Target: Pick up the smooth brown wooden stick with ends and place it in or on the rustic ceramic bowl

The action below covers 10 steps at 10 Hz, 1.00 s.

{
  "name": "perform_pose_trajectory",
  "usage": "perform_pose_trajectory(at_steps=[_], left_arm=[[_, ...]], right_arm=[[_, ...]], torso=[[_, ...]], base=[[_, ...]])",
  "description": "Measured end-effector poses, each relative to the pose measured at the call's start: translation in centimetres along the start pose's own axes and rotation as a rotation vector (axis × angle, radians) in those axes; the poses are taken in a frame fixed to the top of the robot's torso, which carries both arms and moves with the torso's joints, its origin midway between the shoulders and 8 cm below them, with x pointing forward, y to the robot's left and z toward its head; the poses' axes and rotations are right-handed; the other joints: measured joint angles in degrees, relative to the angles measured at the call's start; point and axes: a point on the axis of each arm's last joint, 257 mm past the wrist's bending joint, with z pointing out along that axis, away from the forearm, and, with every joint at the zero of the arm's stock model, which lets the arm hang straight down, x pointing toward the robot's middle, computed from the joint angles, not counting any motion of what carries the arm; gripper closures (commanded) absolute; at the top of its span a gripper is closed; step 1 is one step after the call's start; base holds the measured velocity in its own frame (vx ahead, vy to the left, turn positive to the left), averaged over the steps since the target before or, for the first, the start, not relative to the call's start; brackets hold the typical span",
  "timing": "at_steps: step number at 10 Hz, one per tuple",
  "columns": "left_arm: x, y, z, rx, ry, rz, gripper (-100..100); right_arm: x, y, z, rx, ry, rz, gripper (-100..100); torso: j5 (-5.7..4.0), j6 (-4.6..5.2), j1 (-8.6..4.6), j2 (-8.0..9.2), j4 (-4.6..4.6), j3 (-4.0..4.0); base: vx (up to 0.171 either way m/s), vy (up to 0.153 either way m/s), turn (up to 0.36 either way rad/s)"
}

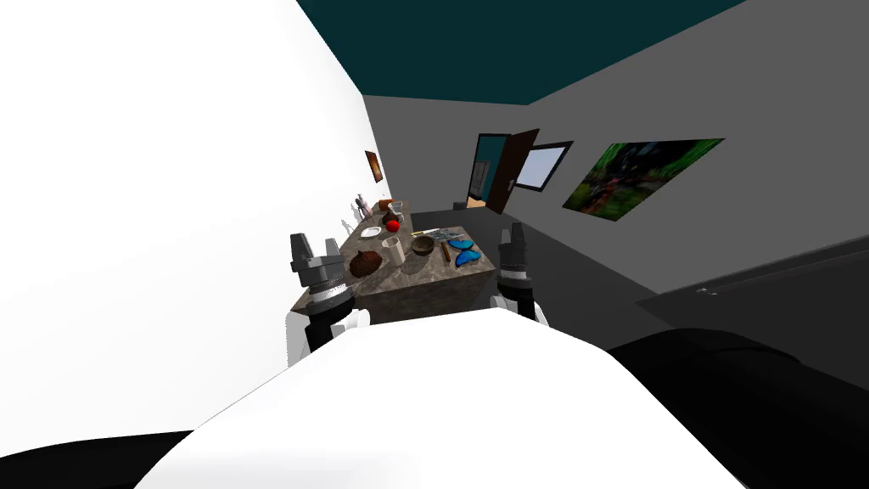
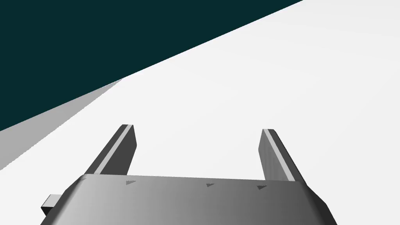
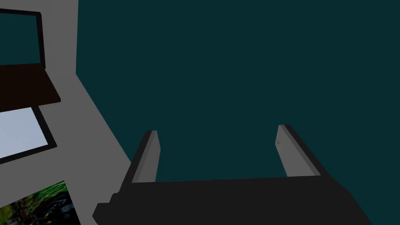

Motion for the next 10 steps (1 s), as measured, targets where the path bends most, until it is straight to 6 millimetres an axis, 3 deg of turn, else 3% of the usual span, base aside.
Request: perform_pose_trajectory(at_steps=[3,10], left_arm=[[0.0,0.0,0.0,0.000,0.000,0.000,0],[0.0,0.0,0.0,0.000,0.000,0.000,0]], right_arm=[[0.6,-1.0,0.6,0.015,0.065,0.016,-100],[0.1,-6.7,2.8,0.138,0.128,0.125,-100]], torso=[[-0.04,-0.01,-0.19,0.11,0.02,0.06],[-0.05,-0.01,-0.22,0.08,0.02,0.05]], base=[[-0.030,-0.043,0.096],[-0.035,-0.049,0.101]])
